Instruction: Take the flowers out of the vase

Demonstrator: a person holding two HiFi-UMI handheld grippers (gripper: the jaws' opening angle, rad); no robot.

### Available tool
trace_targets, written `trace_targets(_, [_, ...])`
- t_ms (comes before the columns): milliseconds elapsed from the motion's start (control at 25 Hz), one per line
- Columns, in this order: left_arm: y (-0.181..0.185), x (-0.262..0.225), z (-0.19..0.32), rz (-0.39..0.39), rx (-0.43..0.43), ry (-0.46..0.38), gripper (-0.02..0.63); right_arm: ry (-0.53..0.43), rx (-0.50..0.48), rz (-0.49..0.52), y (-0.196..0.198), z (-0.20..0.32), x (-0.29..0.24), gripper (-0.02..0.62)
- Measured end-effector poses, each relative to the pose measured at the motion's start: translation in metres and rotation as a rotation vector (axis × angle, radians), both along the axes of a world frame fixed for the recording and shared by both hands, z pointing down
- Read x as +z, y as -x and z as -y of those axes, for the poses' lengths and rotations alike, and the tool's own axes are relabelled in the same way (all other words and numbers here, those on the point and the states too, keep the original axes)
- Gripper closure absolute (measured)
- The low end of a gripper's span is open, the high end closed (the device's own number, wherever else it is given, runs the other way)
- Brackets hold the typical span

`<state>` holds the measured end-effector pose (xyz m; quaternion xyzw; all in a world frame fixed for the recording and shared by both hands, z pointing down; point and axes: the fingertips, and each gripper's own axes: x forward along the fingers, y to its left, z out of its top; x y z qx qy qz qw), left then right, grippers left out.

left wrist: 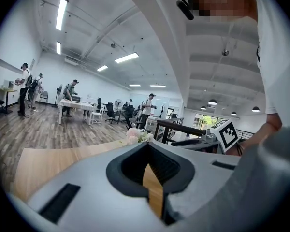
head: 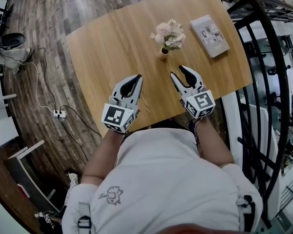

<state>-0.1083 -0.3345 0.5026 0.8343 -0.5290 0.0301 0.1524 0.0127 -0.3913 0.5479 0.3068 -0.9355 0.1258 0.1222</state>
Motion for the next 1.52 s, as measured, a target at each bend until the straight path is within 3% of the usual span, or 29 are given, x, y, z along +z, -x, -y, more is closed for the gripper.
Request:
trace_targets(160, [-0.008,0.018,0.017,-0.003,-0.005,0.053,0.601,0.058,-0.010,-0.028,0.000,0.022,0.037,0.410])
trace_targets(560, [-0.022,0.051,0.055,-0.006,-0.008,0.080,0.601,0.136,-0.022,-0.071,0.018,0.081,0.113,0.387])
trace_targets(1120, [-0.021,0.071,0.094,0.019,-0.031,0.103,0.601,0.153,-0.015,-0.093,0.037,0.120,0.142,0.389])
trace_targets(1280, [-0.031,0.069,0.092,0.013,-0.007,0.102,0.601,0.159,-0.038,-0.108,0.041,0.120,0.148,0.415])
trace_targets(1520, [-0.035,0.073,0.087,-0.002,-0.006,0.119,0.601,0.145,-0.038,-0.119,0.038,0.122,0.147,0.508])
